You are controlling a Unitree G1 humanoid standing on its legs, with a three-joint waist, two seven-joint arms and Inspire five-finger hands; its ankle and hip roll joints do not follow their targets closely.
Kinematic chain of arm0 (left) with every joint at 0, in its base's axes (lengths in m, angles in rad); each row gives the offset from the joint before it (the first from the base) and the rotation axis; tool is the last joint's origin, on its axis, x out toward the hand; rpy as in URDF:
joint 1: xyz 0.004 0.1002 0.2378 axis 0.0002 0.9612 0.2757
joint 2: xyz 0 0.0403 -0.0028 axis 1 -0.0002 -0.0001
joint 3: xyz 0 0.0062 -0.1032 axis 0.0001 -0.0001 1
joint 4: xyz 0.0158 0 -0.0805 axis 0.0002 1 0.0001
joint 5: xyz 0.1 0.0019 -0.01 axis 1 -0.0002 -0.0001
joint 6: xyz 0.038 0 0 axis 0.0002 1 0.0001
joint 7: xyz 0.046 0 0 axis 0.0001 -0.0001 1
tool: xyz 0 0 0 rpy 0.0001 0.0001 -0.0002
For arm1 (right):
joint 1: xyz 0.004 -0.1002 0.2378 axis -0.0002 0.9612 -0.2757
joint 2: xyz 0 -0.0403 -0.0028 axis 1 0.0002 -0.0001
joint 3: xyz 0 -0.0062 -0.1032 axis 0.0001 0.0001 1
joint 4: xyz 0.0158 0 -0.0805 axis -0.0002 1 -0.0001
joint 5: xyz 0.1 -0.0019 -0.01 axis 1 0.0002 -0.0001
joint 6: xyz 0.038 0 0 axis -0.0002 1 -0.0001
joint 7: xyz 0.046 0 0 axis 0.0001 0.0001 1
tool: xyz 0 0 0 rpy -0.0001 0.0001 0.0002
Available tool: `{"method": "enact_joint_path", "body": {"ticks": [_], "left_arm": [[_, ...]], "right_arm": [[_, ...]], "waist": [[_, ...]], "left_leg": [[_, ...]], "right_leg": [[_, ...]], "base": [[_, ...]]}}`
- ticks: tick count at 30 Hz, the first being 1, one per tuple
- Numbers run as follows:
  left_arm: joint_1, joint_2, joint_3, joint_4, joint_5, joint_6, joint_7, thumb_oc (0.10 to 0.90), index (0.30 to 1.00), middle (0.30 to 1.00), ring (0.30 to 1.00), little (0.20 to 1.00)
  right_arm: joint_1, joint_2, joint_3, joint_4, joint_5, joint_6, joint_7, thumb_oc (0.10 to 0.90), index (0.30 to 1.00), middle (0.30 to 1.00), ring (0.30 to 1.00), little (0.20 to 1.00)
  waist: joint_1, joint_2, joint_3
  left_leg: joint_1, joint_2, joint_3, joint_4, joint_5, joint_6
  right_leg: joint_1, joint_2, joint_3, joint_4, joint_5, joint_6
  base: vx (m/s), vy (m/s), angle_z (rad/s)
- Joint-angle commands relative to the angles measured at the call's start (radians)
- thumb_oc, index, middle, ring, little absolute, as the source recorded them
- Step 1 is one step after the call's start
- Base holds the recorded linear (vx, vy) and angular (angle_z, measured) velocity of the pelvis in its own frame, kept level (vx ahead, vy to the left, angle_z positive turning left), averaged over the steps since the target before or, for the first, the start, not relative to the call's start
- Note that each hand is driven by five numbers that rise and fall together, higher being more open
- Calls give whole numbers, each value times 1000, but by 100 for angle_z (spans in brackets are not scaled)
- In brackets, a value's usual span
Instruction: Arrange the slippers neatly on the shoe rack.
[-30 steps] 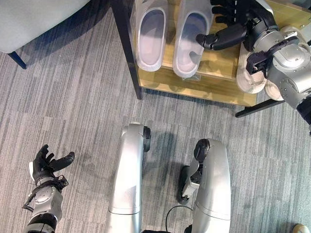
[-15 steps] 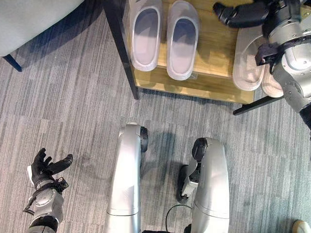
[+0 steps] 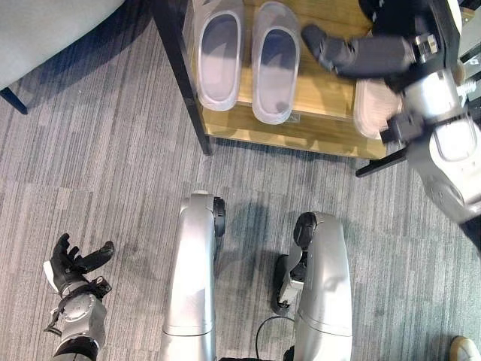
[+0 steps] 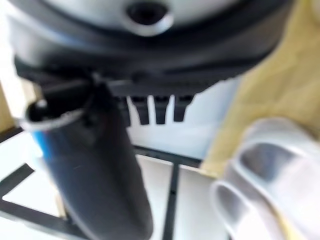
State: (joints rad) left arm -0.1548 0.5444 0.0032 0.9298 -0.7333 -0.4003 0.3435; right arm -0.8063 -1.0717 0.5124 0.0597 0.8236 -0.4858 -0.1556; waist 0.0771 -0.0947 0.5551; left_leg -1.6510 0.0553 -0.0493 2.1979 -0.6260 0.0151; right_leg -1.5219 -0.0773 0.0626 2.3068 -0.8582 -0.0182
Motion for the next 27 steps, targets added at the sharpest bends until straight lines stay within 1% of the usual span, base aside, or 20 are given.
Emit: {"method": "enact_joint_path", "body": {"ticks": [1, 3, 5, 8, 10, 12, 15, 16, 19, 22, 24, 27], "left_arm": [[70, 43, 55, -24, 40, -80, 57, 800, 900, 900, 900, 900], [72, 34, 57, -24, 48, -82, 62, 800, 900, 900, 900, 900], [69, 31, 53, -26, 53, -84, 66, 800, 900, 900, 900, 900], [64, 28, 44, -35, 60, -82, 69, 800, 900, 900, 900, 900], [62, 31, 38, -54, 72, -81, 69, 800, 900, 900, 900, 900], [61, 31, 33, -62, 74, -80, 69, 800, 900, 900, 900, 900], [62, 32, 26, -64, 70, -79, 65, 800, 900, 900, 900, 900], [65, 35, 25, -64, 67, -78, 61, 800, 900, 900, 900, 900], [68, 34, 18, -62, 63, -72, 49, 800, 900, 900, 900, 900], [71, 33, 7, -60, 58, -68, 32, 800, 900, 900, 900, 900], [73, 29, 2, -54, 51, -69, 24, 800, 900, 900, 900, 900], [75, 23, -4, -46, 45, -68, 17, 800, 900, 900, 900, 900]], "right_arm": [[7, -69, -238, -99, -97, -120, -47, 800, 900, 900, 900, 900], [72, -45, -288, -116, -160, -117, -76, 800, 900, 900, 900, 900], [94, -22, -297, -120, -186, -112, -86, 800, 900, 900, 900, 900], [116, 26, -288, -125, -159, -113, -62, 800, 900, 900, 900, 900], [133, 48, -267, -146, -99, -102, 5, 800, 900, 900, 900, 900], [135, 56, -243, -156, -56, -94, 43, 800, 900, 900, 900, 900], [109, 41, -170, -153, 46, -60, 124, 800, 900, 900, 900, 900], [91, 22, -138, -153, 74, -46, 155, 800, 900, 900, 900, 900], [36, -33, -39, -126, 111, -13, 211, 800, 900, 900, 900, 900], [9, -74, 46, -88, 114, 22, 241, 800, 900, 900, 900, 900], [6, -83, 74, -70, 117, 26, 252, 800, 900, 900, 900, 900], [28, -69, 73, -65, 122, 22, 253, 800, 900, 900, 900, 900]], "waist": [[31, -26, -35], [26, -23, -35], [25, -20, -35], [24, -14, -35], [26, -14, -35], [31, -13, -35], [41, -14, -35], [44, -15, -35], [49, -17, -35], [53, -18, -35], [52, -16, -35], [49, -17, -35]], "left_leg": [[81, -17, -84, 30, -186, 11], [81, -18, -81, 31, -185, 12], [81, -20, -80, 33, -183, 12], [81, -22, -79, 33, -179, 13], [81, -22, -77, 35, -178, 14], [81, -22, -78, 34, -177, 13], [81, -20, -81, 34, -174, 11], [81, -20, -83, 33, -173, 9], [81, -20, -87, 33, -172, 6], [81, -21, -91, 33, -172, 3], [81, -19, -91, 33, -172, 2], [81, -18, -89, 33, -174, 3]], "right_leg": [[-48, -9, 46, -23, 79, -89], [-48, -8, 44, -24, 76, -89], [-48, -7, 41, -23, 77, -88], [-48, -6, 37, -22, 74, -88], [-48, -8, 35, -20, 75, -86], [-48, -8, 34, -21, 75, -86], [-48, -10, 35, -20, 76, -87], [-48, -11, 35, -19, 76, -86], [-48, -14, 37, -18, 77, -85], [-48, -18, 41, -18, 77, -86], [-48, -20, 42, -19, 78, -85], [-48, -21, 42, -21, 78, -86]], "base": [[0, 0, 0], [0, 0, 0], [0, 0, 0], [-8, 0, -7], [0, 0, 0], [0, 0, 0], [0, 0, 0], [0, 0, 0], [0, 0, 0], [0, 0, 0], [0, 0, 0], [1, 2, 1]]}}
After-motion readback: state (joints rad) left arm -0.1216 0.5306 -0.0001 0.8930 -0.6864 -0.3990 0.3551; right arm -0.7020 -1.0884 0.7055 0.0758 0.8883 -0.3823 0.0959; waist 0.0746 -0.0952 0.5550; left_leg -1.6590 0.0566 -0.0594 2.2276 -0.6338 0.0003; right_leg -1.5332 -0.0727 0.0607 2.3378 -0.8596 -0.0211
